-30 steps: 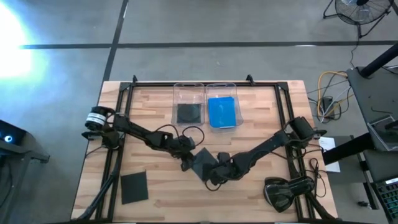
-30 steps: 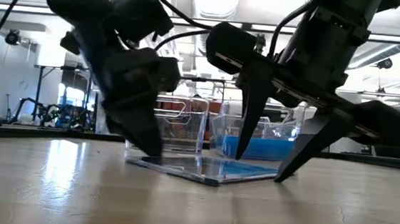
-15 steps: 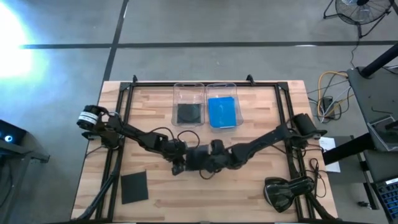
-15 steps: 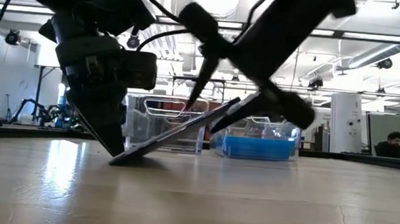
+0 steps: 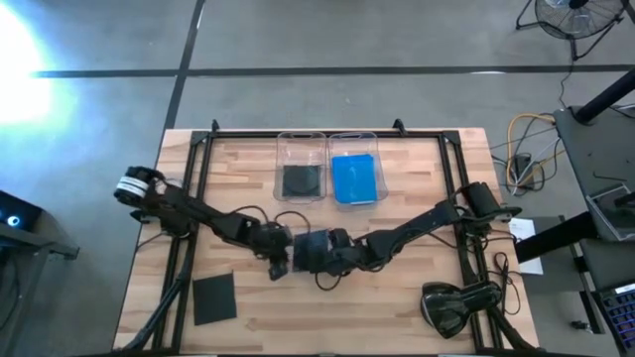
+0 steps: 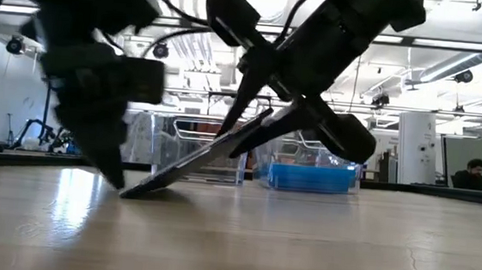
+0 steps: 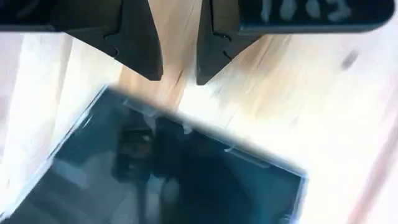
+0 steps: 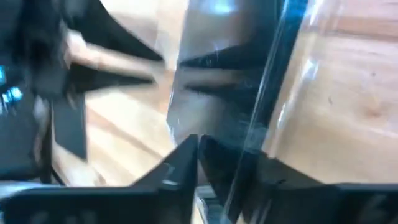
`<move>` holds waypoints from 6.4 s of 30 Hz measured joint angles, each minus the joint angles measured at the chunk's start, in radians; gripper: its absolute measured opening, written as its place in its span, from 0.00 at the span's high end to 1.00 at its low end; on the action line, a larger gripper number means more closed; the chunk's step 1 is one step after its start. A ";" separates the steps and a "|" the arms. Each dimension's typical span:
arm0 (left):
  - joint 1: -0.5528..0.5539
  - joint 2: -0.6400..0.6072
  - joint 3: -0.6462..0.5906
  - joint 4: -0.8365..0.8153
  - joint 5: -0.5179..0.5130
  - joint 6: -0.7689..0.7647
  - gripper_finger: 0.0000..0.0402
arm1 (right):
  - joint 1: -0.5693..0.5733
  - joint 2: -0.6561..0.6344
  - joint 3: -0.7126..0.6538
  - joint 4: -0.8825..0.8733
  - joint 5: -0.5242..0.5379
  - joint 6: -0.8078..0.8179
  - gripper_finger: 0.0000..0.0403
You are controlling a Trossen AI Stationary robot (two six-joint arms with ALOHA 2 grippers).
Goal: Pick & place jewel cases by type
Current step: Put the top black CD case into the left transparent bin, then put the black CD case into the left transparent bin
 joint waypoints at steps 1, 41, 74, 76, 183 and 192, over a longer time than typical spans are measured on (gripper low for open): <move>-0.008 -0.035 -0.015 -0.014 -0.022 -0.016 0.79 | -0.003 -0.004 0.000 0.003 -0.014 -0.032 0.87; -0.258 -0.685 -0.209 -0.276 -0.351 -0.774 0.79 | -0.782 0.377 1.066 -1.092 -0.569 -1.756 0.67; -0.586 -0.296 -0.156 -0.444 -0.189 -0.318 0.79 | -0.204 0.227 0.801 -0.937 -0.127 -1.296 0.56; -0.583 -0.262 -0.158 -0.389 -0.319 -0.289 0.79 | -0.178 0.226 0.796 -0.934 -0.124 -1.234 0.57; -0.305 -0.112 -0.169 0.115 -0.121 -0.319 0.79 | -0.057 0.270 0.370 -0.250 -0.495 -0.227 0.57; -0.305 -0.107 -0.171 0.116 -0.122 -0.298 0.79 | -0.072 0.296 0.368 -0.179 -0.509 -0.203 0.57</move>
